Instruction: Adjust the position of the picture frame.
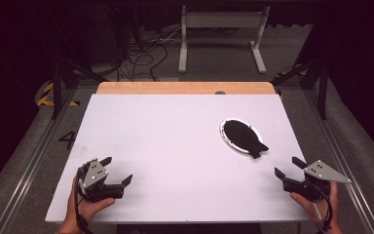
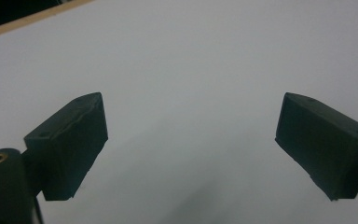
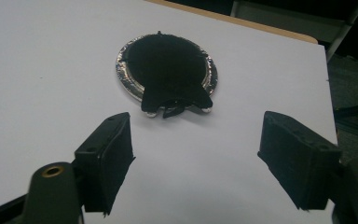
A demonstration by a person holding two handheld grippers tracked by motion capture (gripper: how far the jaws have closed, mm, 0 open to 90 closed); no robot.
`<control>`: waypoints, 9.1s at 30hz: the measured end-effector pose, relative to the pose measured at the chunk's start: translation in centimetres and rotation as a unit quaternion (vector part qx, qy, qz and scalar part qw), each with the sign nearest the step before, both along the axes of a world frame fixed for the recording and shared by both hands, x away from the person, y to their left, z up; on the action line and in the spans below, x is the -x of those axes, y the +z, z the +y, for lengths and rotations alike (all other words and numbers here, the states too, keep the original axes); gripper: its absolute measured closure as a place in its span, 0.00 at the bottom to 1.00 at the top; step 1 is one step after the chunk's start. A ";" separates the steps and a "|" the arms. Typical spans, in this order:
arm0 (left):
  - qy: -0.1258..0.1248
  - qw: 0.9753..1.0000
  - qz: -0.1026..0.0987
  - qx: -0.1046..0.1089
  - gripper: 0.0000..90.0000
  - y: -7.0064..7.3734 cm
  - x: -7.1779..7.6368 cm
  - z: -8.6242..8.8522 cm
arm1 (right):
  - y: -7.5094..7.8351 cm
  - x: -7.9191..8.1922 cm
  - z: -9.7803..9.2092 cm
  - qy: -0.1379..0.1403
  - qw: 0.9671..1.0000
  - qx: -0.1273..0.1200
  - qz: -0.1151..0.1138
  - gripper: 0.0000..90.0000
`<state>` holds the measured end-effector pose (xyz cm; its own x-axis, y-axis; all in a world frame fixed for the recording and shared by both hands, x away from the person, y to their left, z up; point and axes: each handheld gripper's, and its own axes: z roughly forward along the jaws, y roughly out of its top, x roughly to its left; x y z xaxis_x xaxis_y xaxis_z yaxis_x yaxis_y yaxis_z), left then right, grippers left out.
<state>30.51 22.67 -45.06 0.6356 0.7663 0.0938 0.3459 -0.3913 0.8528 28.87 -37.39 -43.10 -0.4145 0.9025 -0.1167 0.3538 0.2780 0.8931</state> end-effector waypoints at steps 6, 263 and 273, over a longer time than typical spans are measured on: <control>-0.007 1.000 -0.007 -0.010 0.12 -0.3 0.1 0.0 | 0.0 -0.5 -0.2 0.006 1.000 -0.004 0.001 0.47; -0.116 0.988 0.090 -0.044 0.97 -1.4 -12.9 -13.0 | -2.6 -11.7 17.5 0.159 0.976 0.051 0.141 1.00; -0.090 0.990 0.108 -0.034 0.96 -1.0 -14.3 -13.7 | -2.8 -16.0 15.9 0.089 0.987 0.024 0.132 1.00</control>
